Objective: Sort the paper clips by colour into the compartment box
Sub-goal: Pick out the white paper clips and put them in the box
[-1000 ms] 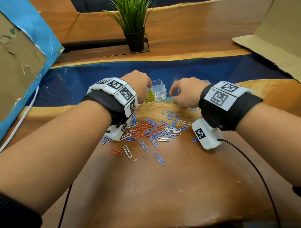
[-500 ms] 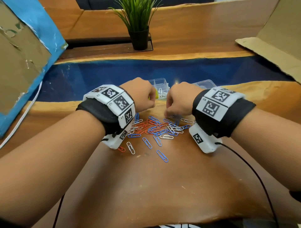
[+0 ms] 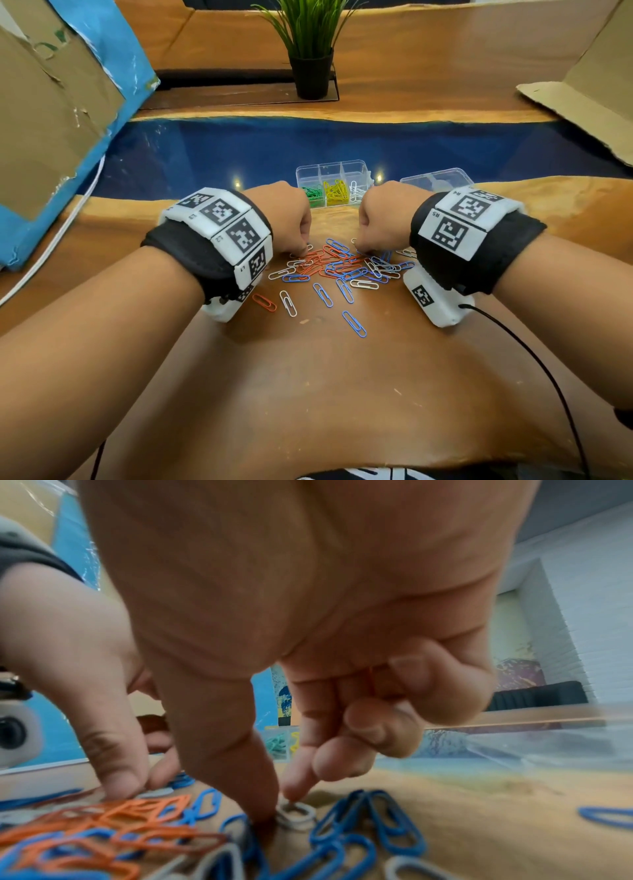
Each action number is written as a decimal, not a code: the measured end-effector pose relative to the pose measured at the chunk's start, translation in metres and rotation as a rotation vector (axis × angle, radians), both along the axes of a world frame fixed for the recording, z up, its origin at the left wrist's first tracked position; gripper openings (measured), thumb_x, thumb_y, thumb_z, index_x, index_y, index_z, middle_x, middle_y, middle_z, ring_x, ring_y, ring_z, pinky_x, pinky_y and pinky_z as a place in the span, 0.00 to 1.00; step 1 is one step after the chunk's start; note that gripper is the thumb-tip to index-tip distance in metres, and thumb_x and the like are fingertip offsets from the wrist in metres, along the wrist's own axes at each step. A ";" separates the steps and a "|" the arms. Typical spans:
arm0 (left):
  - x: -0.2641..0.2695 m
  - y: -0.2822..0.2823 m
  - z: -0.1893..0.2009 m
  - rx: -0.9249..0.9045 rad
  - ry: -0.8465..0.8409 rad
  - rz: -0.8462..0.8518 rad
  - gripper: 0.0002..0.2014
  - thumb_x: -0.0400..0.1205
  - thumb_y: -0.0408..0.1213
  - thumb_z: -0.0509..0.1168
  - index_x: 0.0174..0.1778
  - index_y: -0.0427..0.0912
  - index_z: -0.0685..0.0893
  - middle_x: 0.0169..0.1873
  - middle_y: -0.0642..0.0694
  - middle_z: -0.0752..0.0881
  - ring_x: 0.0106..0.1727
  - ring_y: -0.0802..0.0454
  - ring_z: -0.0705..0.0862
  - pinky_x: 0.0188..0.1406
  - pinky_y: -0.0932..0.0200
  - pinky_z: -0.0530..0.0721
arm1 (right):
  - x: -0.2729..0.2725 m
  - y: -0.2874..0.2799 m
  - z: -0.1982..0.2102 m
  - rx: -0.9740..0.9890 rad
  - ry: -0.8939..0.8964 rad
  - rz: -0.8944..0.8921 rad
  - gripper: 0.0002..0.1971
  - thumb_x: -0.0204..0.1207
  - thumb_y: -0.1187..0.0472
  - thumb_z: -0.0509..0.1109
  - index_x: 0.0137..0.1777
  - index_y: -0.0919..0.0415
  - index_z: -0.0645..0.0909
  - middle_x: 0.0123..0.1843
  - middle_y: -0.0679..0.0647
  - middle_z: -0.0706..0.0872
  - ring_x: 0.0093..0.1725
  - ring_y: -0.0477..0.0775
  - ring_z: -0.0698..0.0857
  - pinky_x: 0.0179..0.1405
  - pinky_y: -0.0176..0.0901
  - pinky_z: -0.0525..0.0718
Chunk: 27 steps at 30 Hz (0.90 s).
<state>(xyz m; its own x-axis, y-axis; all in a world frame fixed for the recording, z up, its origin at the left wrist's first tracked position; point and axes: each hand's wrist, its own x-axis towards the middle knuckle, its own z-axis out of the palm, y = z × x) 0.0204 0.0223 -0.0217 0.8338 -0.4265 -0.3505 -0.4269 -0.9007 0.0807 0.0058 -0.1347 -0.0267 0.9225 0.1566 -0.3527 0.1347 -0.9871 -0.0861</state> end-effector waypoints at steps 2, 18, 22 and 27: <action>-0.001 0.001 -0.001 -0.007 -0.008 0.011 0.13 0.74 0.42 0.72 0.25 0.49 0.79 0.26 0.57 0.79 0.39 0.54 0.81 0.37 0.60 0.76 | -0.002 0.000 0.000 0.023 0.012 -0.002 0.12 0.69 0.50 0.74 0.41 0.60 0.85 0.41 0.54 0.88 0.47 0.57 0.86 0.46 0.45 0.86; -0.008 0.007 -0.001 -0.027 0.013 0.080 0.07 0.73 0.45 0.68 0.32 0.47 0.83 0.29 0.53 0.82 0.39 0.50 0.83 0.37 0.58 0.79 | -0.016 -0.027 0.004 0.548 0.164 -0.207 0.07 0.76 0.64 0.66 0.47 0.62 0.86 0.32 0.55 0.84 0.35 0.56 0.86 0.47 0.47 0.88; -0.005 0.014 0.004 -0.210 0.177 0.191 0.05 0.74 0.41 0.68 0.35 0.44 0.83 0.27 0.50 0.88 0.32 0.52 0.86 0.41 0.58 0.85 | -0.021 -0.030 0.003 0.601 0.232 -0.238 0.08 0.78 0.67 0.61 0.44 0.60 0.82 0.35 0.60 0.82 0.34 0.57 0.83 0.37 0.45 0.85; -0.006 0.017 0.003 -0.342 0.295 0.210 0.04 0.74 0.32 0.66 0.42 0.44 0.82 0.28 0.45 0.88 0.29 0.49 0.87 0.42 0.56 0.87 | -0.023 -0.032 0.003 0.467 0.228 -0.204 0.13 0.77 0.68 0.55 0.36 0.56 0.76 0.26 0.54 0.72 0.26 0.53 0.70 0.26 0.40 0.69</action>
<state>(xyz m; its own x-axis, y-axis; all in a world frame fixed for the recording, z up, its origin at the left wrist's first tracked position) 0.0142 0.0391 -0.0192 0.8003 -0.3923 -0.4535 -0.1539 -0.8654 0.4769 -0.0172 -0.1667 -0.0235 0.8590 0.1701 -0.4829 -0.1286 -0.8414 -0.5250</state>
